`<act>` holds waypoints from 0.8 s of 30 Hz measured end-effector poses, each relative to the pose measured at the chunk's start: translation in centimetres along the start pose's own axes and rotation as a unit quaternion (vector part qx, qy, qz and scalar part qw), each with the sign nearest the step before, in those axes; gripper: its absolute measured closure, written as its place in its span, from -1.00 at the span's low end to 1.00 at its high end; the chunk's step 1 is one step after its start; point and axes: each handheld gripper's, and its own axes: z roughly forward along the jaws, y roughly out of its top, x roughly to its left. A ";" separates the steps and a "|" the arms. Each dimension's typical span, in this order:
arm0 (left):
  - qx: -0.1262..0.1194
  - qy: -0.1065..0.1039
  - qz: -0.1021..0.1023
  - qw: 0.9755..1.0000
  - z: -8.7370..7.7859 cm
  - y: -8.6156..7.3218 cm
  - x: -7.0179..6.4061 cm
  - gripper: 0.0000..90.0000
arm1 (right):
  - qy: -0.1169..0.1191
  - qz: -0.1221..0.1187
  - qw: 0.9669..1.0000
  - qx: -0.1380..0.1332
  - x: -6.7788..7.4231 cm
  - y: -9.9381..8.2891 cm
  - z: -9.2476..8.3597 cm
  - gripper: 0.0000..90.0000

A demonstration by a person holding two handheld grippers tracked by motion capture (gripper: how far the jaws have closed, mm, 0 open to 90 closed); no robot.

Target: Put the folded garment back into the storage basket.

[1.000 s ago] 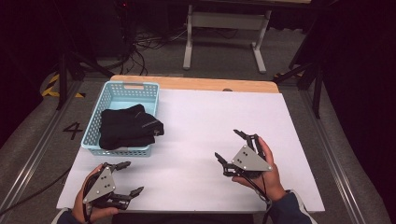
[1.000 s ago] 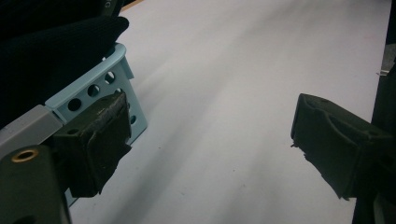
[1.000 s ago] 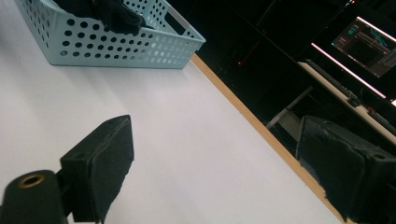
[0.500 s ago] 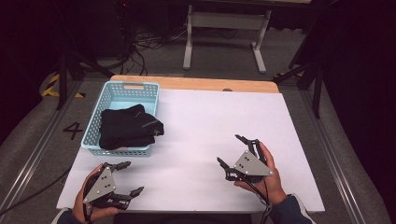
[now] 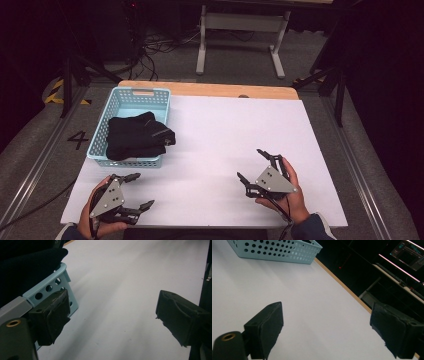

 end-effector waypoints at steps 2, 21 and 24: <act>0.000 0.000 0.001 1.000 0.0 0.0 0.0 -0.71 | 0.000 0.006 1.000 0.001 0.0 -0.2 -0.1 -0.73; 0.001 0.003 -0.001 1.000 0.1 0.0 0.1 -0.71 | -0.003 0.036 0.999 0.018 -0.1 -3.6 -1.7 -0.73; 0.000 0.003 -0.002 1.000 0.1 0.0 0.2 -0.71 | -0.001 0.047 0.999 0.021 -0.1 -4.1 -2.0 -0.74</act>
